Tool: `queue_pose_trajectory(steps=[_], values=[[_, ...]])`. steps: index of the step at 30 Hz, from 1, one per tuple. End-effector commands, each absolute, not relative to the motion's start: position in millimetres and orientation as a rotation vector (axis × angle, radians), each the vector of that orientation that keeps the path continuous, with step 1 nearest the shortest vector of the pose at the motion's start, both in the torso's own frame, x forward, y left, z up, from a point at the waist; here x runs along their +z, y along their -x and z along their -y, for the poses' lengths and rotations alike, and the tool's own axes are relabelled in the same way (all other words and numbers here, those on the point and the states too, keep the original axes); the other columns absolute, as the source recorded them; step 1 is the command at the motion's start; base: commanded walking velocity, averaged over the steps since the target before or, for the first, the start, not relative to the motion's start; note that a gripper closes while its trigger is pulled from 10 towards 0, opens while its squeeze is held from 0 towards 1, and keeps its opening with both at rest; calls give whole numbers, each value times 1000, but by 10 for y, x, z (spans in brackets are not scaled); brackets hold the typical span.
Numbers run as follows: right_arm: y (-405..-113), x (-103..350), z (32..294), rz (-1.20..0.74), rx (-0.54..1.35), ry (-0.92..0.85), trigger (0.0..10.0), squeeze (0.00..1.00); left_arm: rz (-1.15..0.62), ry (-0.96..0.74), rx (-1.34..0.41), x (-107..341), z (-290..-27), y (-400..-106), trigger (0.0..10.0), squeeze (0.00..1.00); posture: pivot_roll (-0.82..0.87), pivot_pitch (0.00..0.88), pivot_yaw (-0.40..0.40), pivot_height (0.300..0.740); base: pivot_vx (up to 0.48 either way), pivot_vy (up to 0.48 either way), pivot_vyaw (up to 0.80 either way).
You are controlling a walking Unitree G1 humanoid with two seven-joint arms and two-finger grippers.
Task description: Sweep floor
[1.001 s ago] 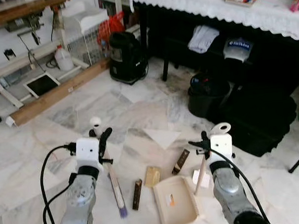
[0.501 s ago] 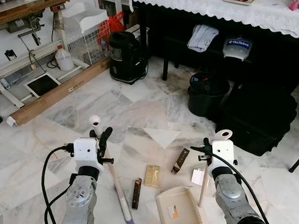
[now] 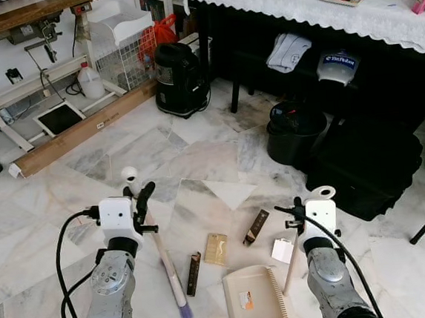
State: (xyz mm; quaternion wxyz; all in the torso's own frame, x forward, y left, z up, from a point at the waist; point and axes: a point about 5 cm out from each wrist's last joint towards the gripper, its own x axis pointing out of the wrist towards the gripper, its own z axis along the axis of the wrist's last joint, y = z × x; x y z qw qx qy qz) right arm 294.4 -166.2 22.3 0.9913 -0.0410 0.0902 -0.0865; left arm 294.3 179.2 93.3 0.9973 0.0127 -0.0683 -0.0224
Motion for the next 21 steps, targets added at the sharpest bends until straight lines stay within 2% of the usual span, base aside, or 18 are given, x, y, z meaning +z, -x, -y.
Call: queue_pose_trajectory(steps=[1, 7, 14, 21], values=[[-2898, 124, 1700, -254, -213, 49, 10000, 0, 178, -11, -47, 1016, -1796, -2976, 10000, 0, 52, 94, -74, 740, 0, 0, 0], [-2885, 89, 1745, -287, -272, -56, 10000, 0, 170, 23, -52, 1001, -1790, -2974, 10000, 0, 56, 92, -82, 740, 0, 0, 0], [-2882, 110, 1800, -266, -308, -25, 10000, 0, 171, 29, -69, 1002, -1769, -2963, 10000, 0, 61, 96, -81, 740, 0, 0, 0], [-2950, 277, 1940, -158, -395, -3, 10000, 0, 173, 26, -66, 1011, -1817, -2969, 10000, 0, 66, 87, -77, 740, 0, 0, 0]])
